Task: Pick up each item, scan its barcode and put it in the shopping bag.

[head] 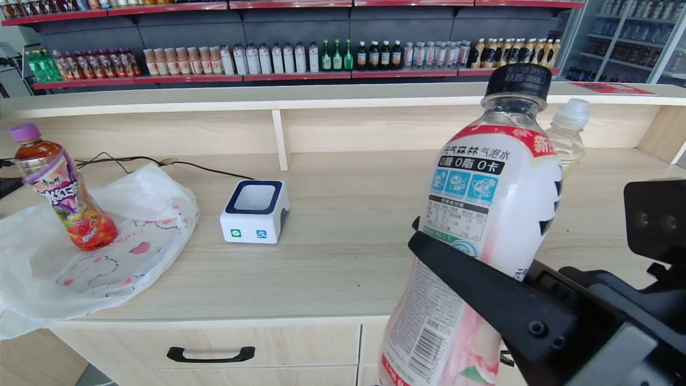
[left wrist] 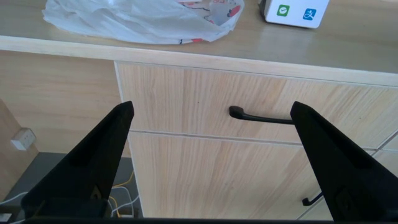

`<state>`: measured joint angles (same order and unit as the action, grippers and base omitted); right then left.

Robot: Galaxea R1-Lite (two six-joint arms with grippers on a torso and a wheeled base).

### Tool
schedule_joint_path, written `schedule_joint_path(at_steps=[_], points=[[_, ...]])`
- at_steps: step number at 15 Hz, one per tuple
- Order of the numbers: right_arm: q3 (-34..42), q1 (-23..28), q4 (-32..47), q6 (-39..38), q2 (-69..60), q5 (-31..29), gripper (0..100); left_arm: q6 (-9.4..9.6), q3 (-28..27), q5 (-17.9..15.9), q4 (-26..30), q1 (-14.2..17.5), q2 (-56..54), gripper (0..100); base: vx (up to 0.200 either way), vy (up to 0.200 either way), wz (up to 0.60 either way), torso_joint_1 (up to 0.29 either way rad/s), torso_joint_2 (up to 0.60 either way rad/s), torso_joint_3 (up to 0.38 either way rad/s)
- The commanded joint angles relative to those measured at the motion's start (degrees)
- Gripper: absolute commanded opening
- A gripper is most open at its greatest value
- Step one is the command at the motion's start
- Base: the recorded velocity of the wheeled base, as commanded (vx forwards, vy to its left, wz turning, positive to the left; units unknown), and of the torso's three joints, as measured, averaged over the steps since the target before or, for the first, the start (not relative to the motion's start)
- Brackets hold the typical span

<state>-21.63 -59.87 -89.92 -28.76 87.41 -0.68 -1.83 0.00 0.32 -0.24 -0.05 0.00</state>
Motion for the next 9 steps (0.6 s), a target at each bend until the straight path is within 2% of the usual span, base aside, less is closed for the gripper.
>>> schedule_joint_path(at_steps=[1,9], points=[[-1.2,-0.1,-0.1,-2.0,-1.3,1.3,0,-0.02,0.0,0.0,0.0,0.0,0.1,100,0.000,0.000,0.00,0.000,0.00,0.000],[-2.9,-2.5,-0.1,-10.4,0.6,2.5,0,-0.02,0.0,0.0,0.0,0.0,0.0,100,0.000,0.000,0.00,0.000,0.00,0.000]])
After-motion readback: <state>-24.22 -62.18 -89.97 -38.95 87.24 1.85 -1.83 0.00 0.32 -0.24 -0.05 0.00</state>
